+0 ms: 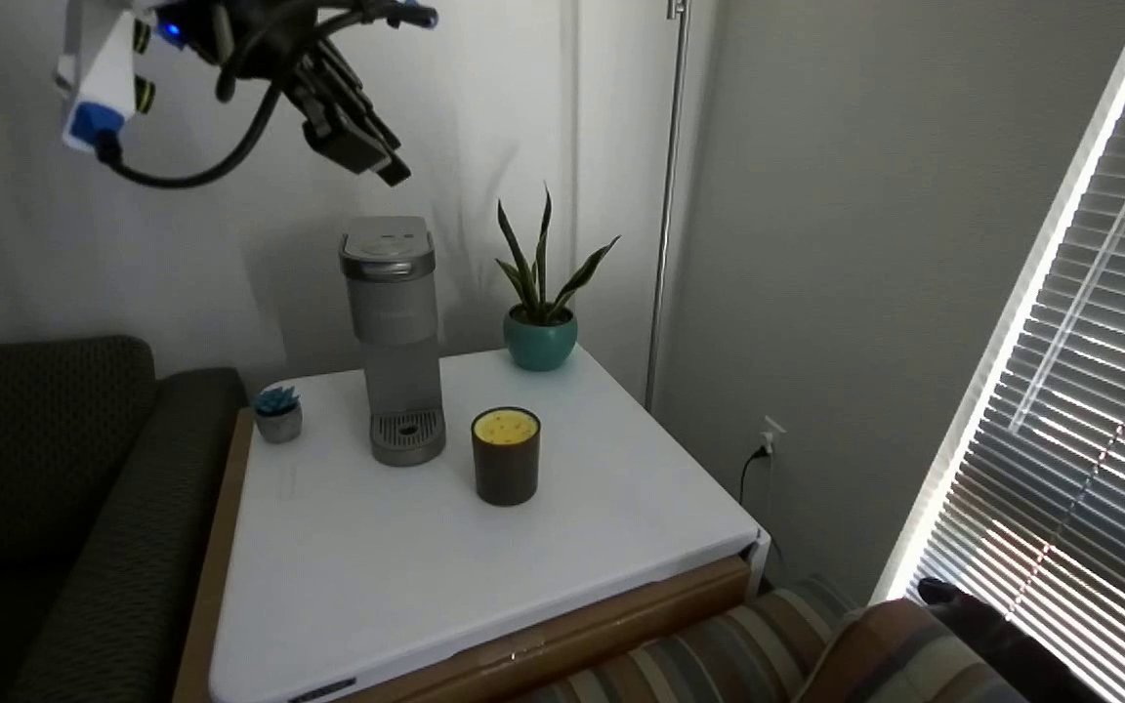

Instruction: Close top lid of the coffee maker

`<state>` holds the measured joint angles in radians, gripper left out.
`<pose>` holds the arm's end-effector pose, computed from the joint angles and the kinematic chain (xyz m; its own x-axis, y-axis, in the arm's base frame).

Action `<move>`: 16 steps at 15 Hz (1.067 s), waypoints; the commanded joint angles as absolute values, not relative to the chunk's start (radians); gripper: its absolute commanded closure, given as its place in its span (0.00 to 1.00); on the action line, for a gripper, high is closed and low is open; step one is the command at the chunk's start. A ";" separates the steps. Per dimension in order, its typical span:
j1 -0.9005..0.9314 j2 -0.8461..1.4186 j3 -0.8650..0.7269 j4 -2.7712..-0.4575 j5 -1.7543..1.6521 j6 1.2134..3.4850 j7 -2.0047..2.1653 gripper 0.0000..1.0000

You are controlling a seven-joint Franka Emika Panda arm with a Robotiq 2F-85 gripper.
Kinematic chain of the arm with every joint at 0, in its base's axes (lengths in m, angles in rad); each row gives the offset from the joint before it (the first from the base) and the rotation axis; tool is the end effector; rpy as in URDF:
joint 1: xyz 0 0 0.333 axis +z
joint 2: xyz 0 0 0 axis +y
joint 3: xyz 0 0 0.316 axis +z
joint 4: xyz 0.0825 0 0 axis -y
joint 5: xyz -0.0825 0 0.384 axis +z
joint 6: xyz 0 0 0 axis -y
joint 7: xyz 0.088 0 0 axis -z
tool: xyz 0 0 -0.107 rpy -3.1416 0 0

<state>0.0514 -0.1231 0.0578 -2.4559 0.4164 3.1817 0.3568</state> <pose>0.5118 0.0191 0.4411 0.5391 -0.6395 0.5480 -0.3911 -0.7664 -0.5096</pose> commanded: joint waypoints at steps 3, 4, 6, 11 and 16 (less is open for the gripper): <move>-0.134 -0.215 0.235 -2.350 0.177 2.967 0.696 0.18; -0.158 -0.232 0.264 -2.330 0.130 2.924 0.771 0.10; -0.208 -0.260 0.322 -2.291 0.034 2.846 0.925 0.00; -0.244 -0.287 0.398 -2.210 -0.086 2.704 1.147 0.00; -0.165 -0.284 0.342 -2.212 -0.131 2.729 1.211 0.00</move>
<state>-0.2109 -0.2887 0.3865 -2.2124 -0.1044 2.7311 1.1939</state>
